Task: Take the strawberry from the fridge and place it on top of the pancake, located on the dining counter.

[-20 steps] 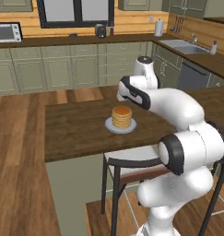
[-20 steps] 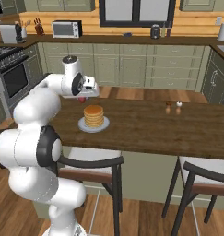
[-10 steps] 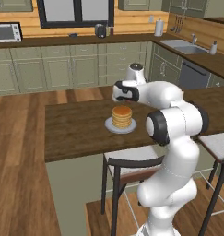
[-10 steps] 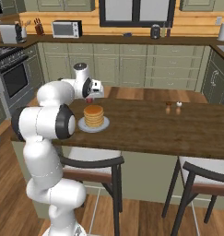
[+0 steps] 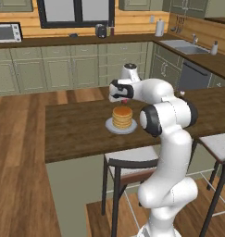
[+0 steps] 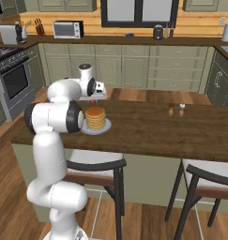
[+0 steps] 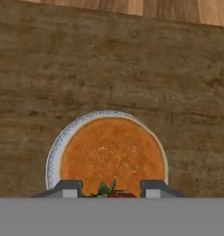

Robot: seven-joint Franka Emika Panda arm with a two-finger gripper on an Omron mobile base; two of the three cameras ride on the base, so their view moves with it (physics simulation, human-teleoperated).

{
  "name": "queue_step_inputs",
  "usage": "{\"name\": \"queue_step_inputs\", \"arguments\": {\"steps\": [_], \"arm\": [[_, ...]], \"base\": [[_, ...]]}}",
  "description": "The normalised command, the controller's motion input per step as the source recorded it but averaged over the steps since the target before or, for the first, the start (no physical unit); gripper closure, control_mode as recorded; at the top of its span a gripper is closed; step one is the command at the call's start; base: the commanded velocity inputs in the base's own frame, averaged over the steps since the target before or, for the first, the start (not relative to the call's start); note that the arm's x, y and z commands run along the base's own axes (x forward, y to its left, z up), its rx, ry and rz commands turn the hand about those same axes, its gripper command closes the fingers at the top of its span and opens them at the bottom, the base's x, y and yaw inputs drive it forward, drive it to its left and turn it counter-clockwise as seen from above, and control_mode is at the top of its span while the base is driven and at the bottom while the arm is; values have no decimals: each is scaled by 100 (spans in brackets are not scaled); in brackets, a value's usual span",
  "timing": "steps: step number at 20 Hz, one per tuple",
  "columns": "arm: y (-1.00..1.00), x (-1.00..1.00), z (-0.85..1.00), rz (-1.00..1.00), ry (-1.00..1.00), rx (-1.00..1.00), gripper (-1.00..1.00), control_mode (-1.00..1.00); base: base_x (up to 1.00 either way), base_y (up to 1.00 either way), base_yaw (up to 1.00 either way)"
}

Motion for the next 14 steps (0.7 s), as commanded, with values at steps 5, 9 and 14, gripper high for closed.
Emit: {"name": "queue_step_inputs", "arguments": {"steps": [5, 9, 14], "arm": [[-10, -1, -56, 0, 0, 0, 100, -100], [0, -5, -42, 0, 0, 0, 100, -100], [0, 0, -26, 0, -5, 0, 100, -100]], "base": [[0, 0, 0], [0, 0, 0], [0, 0, 0]]}}
